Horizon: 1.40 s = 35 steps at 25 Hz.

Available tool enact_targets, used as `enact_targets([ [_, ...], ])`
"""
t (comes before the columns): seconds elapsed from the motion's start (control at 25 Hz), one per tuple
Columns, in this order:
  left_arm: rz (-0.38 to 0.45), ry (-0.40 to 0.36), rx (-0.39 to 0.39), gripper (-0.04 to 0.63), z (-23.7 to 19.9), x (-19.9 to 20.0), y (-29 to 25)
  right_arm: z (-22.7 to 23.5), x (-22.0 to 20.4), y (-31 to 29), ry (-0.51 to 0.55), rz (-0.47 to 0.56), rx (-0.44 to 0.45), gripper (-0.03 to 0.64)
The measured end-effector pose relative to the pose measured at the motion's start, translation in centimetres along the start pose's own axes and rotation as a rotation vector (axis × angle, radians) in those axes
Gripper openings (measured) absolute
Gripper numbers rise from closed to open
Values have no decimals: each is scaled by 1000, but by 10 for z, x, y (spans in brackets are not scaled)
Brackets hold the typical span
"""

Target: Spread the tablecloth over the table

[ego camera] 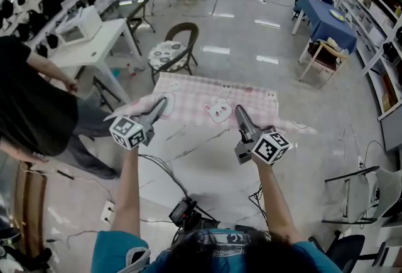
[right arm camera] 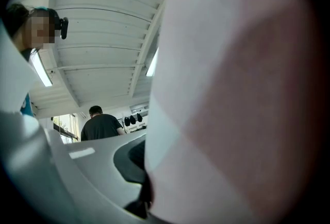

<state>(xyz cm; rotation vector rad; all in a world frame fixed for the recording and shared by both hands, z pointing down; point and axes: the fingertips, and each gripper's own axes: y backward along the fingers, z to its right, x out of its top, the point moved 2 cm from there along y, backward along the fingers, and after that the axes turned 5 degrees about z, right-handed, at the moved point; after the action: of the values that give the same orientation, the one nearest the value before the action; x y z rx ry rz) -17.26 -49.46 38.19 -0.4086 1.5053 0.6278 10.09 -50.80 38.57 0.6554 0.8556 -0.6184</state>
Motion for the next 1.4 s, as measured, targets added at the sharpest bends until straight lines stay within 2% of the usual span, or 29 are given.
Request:
enact_targets([
  [0.2, 11, 81, 15, 90, 10, -25, 38, -16, -32, 15, -11, -46, -18, 29],
  [0.36, -4, 148, 13, 89, 26, -33, 55, -24, -49, 38, -48, -86, -90, 34],
  [0.52, -38, 222, 8, 89, 46, -42, 74, -32, -68, 68, -120, -134, -193, 47],
  [0.64, -68, 279, 4, 87, 66, -51, 86, -31, -88, 101, -240, -148, -267, 52],
  [0.88, -183, 438, 24, 83, 100, -73, 116, -44, -138, 161, -474, -131, -363, 54],
  [1.04, -286, 595, 99, 81, 116, -109, 153, -55, -178, 195, -542, -143, -395, 55],
  [1.12, -318, 645, 129, 81, 125, -121, 164, -57, -193, 209, -554, -157, -413, 55],
  [1.2, -359, 642, 140, 84, 132, -130, 168, -57, -202, 218, -553, -172, -430, 55],
  [1.32, -462, 582, 146, 100, 143, -145, 172, -56, -208, 225, -526, -201, -445, 55],
  [1.4, -475, 597, 165, 98, 145, -147, 178, -59, -208, 224, -508, -216, -446, 57],
])
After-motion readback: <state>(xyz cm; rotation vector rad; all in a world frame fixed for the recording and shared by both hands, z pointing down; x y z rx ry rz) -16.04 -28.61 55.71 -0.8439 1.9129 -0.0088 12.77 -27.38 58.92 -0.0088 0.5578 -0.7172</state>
